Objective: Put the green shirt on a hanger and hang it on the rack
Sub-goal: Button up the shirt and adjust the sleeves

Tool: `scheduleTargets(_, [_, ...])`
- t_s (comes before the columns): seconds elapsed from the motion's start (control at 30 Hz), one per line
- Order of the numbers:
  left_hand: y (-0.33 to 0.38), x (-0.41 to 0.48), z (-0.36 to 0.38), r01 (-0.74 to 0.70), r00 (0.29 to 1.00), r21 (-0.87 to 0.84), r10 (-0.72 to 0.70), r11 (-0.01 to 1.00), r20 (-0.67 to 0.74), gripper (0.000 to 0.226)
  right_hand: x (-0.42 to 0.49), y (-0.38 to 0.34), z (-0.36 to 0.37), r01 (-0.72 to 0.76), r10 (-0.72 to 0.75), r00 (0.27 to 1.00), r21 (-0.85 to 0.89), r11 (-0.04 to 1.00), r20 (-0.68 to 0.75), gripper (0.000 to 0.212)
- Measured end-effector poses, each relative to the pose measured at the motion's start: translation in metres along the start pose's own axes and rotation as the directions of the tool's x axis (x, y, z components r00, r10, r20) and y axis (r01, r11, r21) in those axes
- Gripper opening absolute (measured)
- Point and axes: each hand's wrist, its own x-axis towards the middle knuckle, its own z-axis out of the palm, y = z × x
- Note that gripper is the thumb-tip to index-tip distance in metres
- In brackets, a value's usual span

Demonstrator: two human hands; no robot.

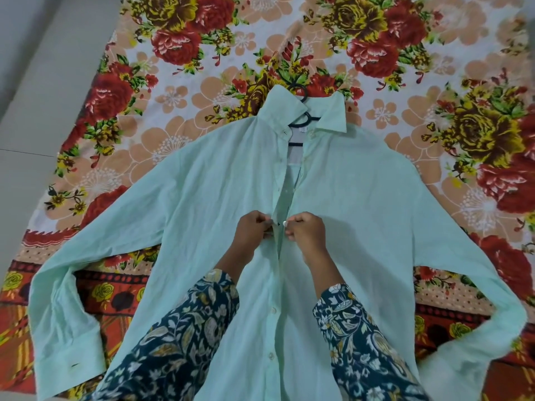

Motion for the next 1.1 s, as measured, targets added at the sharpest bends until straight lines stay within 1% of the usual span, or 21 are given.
scheduleTargets(0.1, [-0.001,-0.006,-0.001,-0.035,0.999,0.013,0.035,0.999,0.021,0.023,-0.002,-0.003,0.003,0.038,-0.038,0.999,-0.042,0.998,0.009,0.021])
scheduleTargets(0.3, [0.002,-0.007,-0.002,-0.097,0.995,0.124,0.094,0.988,0.031,0.02,-0.002,-0.002,0.003,0.115,-0.109,0.992,-0.11,0.987,0.059,0.03])
scheduleTargets(0.4, [0.005,-0.007,0.0,-0.115,0.993,0.167,0.112,0.979,0.024,0.017,-0.004,-0.002,0.004,0.144,-0.138,0.989,-0.13,0.981,0.057,0.029])
scheduleTargets(0.5, [0.008,-0.009,0.001,-0.164,0.986,0.263,0.152,0.951,0.065,0.012,-0.004,0.001,0.006,0.166,-0.162,0.986,-0.168,0.972,0.037,0.019])
scheduleTargets(0.53, [0.009,-0.009,0.0,-0.179,0.983,0.26,0.165,0.949,0.077,0.013,-0.003,0.001,0.007,0.168,-0.164,0.986,-0.177,0.97,0.034,0.017])
scheduleTargets(0.57, [0.009,-0.01,-0.001,-0.181,0.983,0.231,0.167,0.956,0.081,0.014,-0.002,0.001,0.006,0.162,-0.158,0.987,-0.174,0.971,0.035,0.017])
scheduleTargets(0.67, [0.008,-0.009,-0.004,-0.117,0.992,0.086,0.112,0.989,0.061,0.018,-0.002,-0.001,0.004,0.107,-0.101,0.993,-0.088,0.99,0.067,0.016])
scheduleTargets(0.7, [0.007,-0.008,-0.004,-0.1,0.994,0.072,0.096,0.992,0.061,0.018,-0.003,-0.002,0.004,0.098,-0.093,0.993,-0.069,0.993,0.076,0.015])
scheduleTargets(0.83, [0.01,-0.005,0.0,-0.083,0.993,0.151,0.07,0.985,0.094,0.017,-0.007,0.001,0.0,0.083,-0.081,0.993,-0.017,0.996,0.09,0.009])
scheduleTargets(0.97, [0.012,-0.001,-0.003,-0.08,0.988,0.226,0.048,0.971,0.145,0.021,-0.004,0.005,0.0,0.104,-0.103,0.993,-0.009,0.995,0.05,0.023])
scheduleTargets(1.1, [0.012,0.004,-0.003,-0.116,0.985,0.291,0.072,0.95,0.159,0.023,-0.001,0.008,0.002,0.078,-0.078,0.997,0.027,0.997,0.008,0.026])
